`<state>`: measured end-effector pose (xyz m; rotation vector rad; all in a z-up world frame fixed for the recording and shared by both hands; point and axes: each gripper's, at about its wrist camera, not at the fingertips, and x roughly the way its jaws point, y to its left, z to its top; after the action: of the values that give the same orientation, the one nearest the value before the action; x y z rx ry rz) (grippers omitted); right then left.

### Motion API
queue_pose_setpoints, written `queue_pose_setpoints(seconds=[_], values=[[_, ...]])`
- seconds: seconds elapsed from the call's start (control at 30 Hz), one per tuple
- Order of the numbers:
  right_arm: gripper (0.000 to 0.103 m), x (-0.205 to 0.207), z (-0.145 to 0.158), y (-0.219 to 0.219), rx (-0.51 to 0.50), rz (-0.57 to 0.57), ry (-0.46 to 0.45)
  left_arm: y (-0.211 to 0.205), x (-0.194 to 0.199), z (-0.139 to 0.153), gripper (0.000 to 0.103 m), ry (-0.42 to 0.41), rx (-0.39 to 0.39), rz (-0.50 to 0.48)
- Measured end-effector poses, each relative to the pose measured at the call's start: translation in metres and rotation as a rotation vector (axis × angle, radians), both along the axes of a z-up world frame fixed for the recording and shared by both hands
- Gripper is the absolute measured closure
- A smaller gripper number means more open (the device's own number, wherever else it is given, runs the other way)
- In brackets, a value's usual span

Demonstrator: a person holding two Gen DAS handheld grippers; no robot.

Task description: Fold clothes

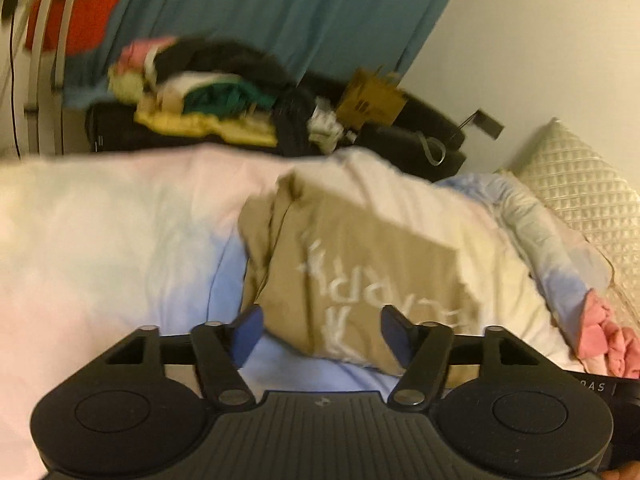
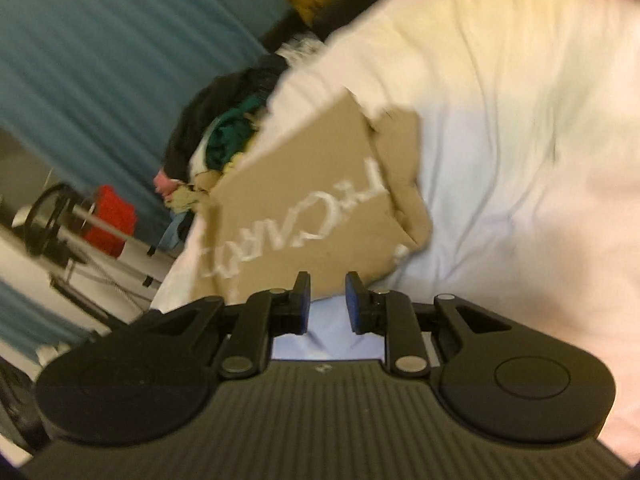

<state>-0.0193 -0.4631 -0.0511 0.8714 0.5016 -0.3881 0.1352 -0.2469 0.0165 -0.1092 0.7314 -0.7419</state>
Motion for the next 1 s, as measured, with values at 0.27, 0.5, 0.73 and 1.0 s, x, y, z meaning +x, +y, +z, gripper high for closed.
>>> queue_pose_setpoints(seconds=[0.27, 0.5, 0.73, 1.0], values=[[0.046, -0.051, 0.096, 0.064, -0.289, 0.069, -0.112, 0.042, -0.097, 0.084, 0.001, -0.209, 0.009, -0.028], [0.002, -0.106, 0.125, 0.122, -0.48, 0.091, -0.209, 0.097, -0.181, 0.104, 0.0, -0.325, -0.024, -0.011], [0.002, -0.133, 0.11, 0.161, -0.559, 0.091, -0.211, 0.141, -0.23, 0.09, 0.0, -0.373, -0.035, 0.043], [0.002, -0.134, 0.09, 0.184, -0.629, 0.088, -0.22, 0.159, -0.238, 0.084, 0.0, -0.38, -0.045, 0.062]])
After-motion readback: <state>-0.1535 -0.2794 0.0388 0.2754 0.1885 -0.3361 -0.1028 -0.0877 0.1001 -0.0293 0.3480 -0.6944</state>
